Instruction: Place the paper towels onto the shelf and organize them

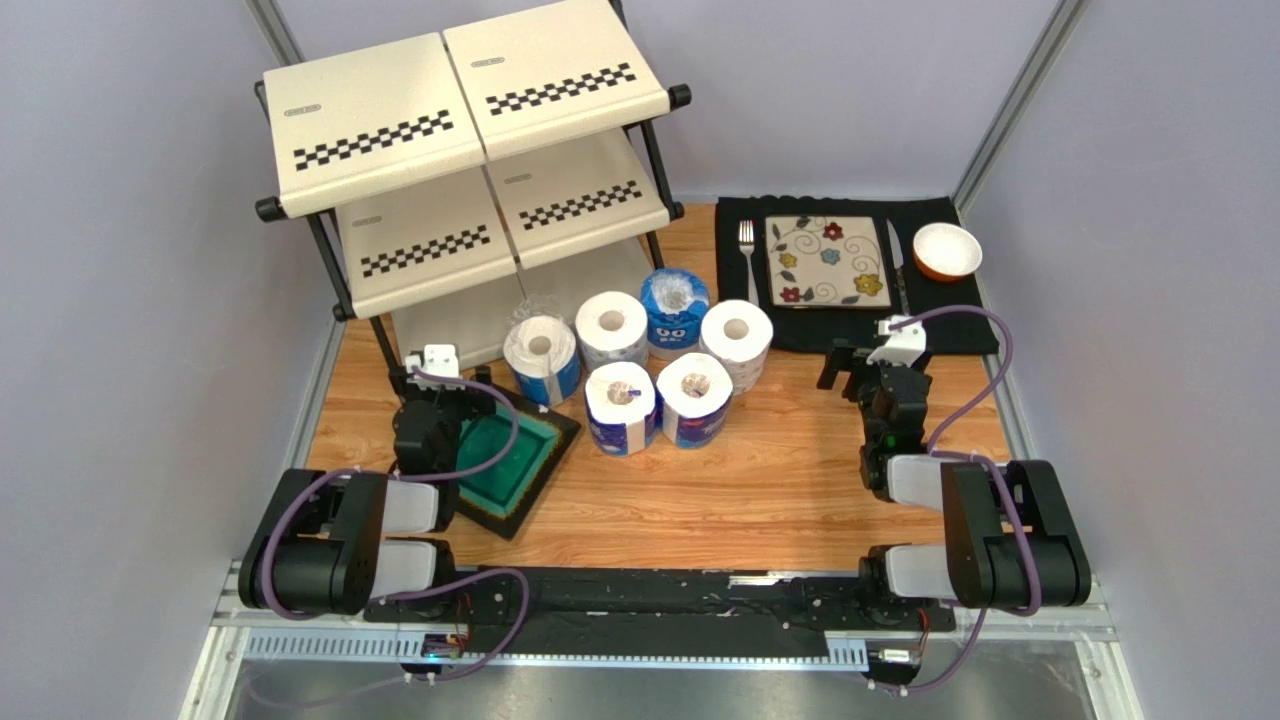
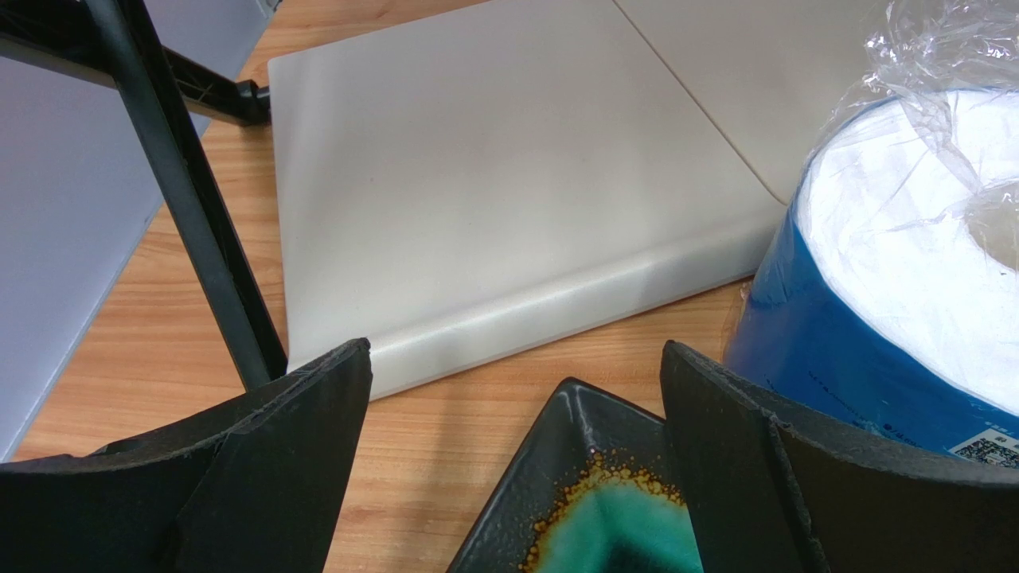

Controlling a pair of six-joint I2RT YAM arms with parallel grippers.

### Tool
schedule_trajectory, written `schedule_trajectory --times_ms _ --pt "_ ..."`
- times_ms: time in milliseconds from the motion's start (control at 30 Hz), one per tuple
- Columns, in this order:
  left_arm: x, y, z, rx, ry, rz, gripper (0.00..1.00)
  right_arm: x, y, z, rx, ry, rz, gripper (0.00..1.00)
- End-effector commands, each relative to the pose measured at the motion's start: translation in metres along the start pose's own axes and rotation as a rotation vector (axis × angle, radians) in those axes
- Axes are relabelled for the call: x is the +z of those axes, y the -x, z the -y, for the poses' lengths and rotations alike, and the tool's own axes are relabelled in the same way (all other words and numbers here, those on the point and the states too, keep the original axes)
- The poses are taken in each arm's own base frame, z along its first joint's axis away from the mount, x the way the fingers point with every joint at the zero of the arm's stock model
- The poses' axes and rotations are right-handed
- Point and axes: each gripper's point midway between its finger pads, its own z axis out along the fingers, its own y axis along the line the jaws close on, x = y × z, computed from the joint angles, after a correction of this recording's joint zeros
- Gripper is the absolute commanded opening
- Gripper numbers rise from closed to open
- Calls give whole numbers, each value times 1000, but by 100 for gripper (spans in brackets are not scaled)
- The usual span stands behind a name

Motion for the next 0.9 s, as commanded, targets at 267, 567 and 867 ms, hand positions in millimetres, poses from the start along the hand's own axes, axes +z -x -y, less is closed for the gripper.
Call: schedule_trajectory --times_ms 267,567,867 --pt "-61 -77 0 20 -26 -194 99 6 17 0 1 -9 48 99" --pt "-63 -72 5 22 -56 -166 99 5 18 0 0 -7 53 99" --pt "-53 -72 -8 -73 66 -299 99 -3 62 2 26 -31 105 99"
